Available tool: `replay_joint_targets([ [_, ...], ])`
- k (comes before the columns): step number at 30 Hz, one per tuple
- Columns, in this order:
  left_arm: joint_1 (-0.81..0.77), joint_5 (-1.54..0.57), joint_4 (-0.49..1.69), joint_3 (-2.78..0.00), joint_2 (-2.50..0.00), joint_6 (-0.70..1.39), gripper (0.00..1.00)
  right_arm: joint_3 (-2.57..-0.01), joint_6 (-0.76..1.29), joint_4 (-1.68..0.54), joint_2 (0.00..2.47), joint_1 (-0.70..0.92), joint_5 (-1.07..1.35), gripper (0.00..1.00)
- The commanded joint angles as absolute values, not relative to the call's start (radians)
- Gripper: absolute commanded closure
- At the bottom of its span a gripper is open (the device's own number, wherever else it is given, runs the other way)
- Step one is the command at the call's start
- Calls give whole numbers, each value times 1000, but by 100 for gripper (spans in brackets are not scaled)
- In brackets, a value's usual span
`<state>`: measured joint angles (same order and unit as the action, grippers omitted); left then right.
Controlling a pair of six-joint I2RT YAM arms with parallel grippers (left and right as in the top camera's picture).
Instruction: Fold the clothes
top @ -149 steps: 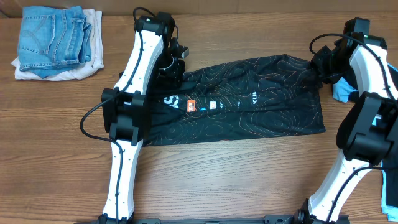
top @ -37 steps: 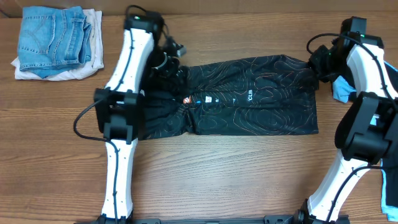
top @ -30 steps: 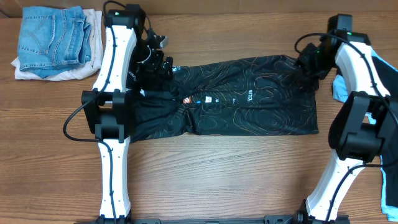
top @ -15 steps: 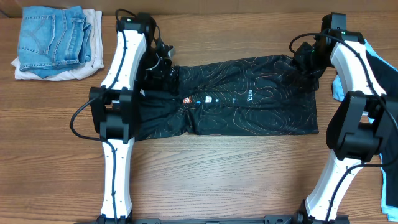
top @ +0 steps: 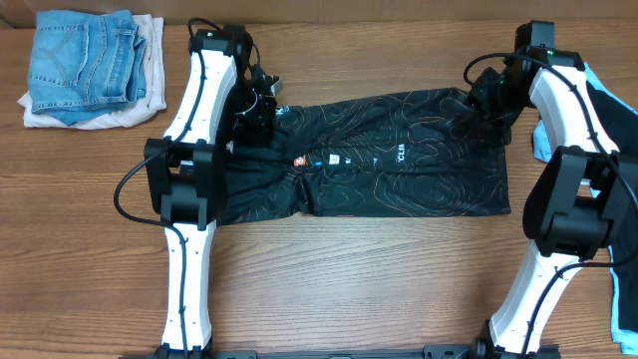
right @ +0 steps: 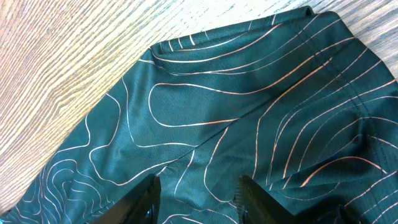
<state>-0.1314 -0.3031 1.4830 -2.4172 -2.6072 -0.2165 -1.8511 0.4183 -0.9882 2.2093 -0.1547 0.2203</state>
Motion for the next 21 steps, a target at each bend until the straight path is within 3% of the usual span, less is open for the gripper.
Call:
replay_joint_targets([
  [1, -140, -307, 1480, -2413, -2579, -221, 96, -1858, 419, -986, 2168, -156, 210, 57],
  [15, -225, -348, 1681, -2497, -2572, -239, 96, -1858, 419, -987, 2168, -156, 210, 57],
  [21, -276, -199, 1691, -2493, -2572, -141, 96, -1858, 419, -1002, 2168, -157, 210, 57],
])
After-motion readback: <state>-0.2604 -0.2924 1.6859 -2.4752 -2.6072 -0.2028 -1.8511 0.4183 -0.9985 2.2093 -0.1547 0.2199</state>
